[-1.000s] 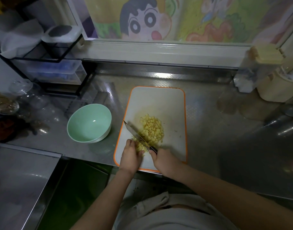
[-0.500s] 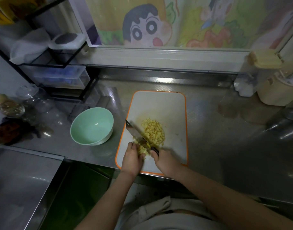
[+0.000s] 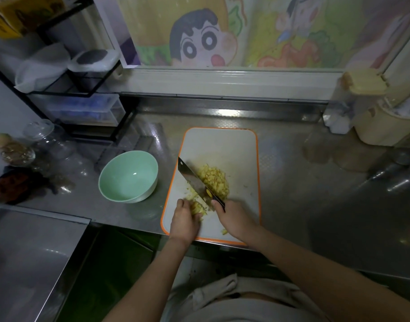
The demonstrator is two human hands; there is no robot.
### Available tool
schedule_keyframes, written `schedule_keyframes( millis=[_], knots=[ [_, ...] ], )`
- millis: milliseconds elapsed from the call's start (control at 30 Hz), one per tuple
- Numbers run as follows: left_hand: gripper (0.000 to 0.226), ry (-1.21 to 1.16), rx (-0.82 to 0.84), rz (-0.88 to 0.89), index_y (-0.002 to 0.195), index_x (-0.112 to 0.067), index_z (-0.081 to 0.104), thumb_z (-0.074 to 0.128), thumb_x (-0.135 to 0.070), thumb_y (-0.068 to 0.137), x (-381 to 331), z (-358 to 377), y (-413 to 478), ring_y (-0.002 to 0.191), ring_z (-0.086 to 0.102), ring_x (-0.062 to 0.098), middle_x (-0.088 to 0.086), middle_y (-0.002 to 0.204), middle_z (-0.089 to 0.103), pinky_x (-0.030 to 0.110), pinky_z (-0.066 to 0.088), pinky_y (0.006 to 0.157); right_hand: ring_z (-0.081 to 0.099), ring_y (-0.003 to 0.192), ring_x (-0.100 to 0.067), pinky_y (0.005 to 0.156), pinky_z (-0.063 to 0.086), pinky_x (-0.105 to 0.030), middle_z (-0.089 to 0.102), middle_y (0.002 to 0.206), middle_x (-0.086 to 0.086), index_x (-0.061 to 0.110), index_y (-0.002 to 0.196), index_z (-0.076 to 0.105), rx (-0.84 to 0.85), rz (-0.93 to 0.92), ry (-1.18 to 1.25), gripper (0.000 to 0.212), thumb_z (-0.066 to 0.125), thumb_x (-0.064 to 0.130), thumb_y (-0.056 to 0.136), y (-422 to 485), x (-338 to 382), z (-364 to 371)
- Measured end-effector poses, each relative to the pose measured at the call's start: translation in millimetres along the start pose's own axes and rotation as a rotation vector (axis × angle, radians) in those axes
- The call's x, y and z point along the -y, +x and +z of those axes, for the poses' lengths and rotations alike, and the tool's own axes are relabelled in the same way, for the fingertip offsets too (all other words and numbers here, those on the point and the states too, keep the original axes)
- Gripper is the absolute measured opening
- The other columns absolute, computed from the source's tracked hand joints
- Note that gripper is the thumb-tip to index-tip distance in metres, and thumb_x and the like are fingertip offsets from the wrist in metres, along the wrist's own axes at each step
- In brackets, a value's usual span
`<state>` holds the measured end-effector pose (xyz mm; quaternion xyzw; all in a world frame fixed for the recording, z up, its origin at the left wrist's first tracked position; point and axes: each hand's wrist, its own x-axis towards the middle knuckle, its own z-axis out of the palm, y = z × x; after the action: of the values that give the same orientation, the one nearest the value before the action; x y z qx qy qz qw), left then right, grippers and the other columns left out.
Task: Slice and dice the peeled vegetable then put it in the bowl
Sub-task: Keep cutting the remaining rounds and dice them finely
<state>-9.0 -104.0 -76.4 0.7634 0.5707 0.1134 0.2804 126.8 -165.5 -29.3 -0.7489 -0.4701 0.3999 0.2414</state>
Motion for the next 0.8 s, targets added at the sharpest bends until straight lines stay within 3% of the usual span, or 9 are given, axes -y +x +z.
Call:
schedule_keyframes(
  millis=[267,433,567,800],
  knots=[
    [0.05,-0.118,-0.028,-0.032,0.129,-0.004,0.044,0.063,-0.02,0.085,1.1,-3.3,-5.3,0.114,0.049,0.028,0.011,0.127,0.044,0.03,0.039,0.09,0.042,0.048,-0.012,0.044,0.03,-0.024,0.041,0.057,0.001,0.021,0.06,0.037,0.026,-0.003,-0.09,0.043,0.039,0.041,0.099,-7.0,1.3,-2.0],
    [0.033,-0.137,-0.061,-0.041,0.119,-0.002,0.05,0.057,-0.015,0.089,-0.3,-3.7,-6.3,0.104,0.053,0.029,0.014,0.12,0.05,0.03,0.038,0.084,0.046,0.052,-0.012,0.048,0.033,-0.023,0.046,0.06,0.001,0.021,0.064,0.042,0.083,0.038,-0.09,0.041,0.039,0.042,0.099,-16.3,-0.9,-0.5],
    [0.023,-0.111,-0.07,-0.007,0.11,0.0,0.055,0.055,-0.011,0.09,-0.3,-2.8,-6.3,0.096,0.054,0.029,0.015,0.111,0.051,0.025,0.035,0.077,0.051,0.069,-0.02,0.06,0.039,-0.03,0.046,0.066,-0.002,0.013,0.075,0.048,0.09,0.05,-0.164,0.041,0.036,0.044,0.099,-20.9,1.4,0.3],
    [0.017,-0.097,-0.07,0.001,0.102,0.002,0.057,0.053,-0.01,0.091,-0.5,-3.1,-6.3,0.091,0.054,0.03,0.017,0.107,0.051,0.021,0.03,0.069,0.045,0.06,-0.014,0.049,0.031,-0.024,0.042,0.064,0.001,0.01,0.083,0.049,0.073,0.033,-0.176,0.038,0.035,0.041,0.1,-25.4,3.1,2.5]
  ],
)
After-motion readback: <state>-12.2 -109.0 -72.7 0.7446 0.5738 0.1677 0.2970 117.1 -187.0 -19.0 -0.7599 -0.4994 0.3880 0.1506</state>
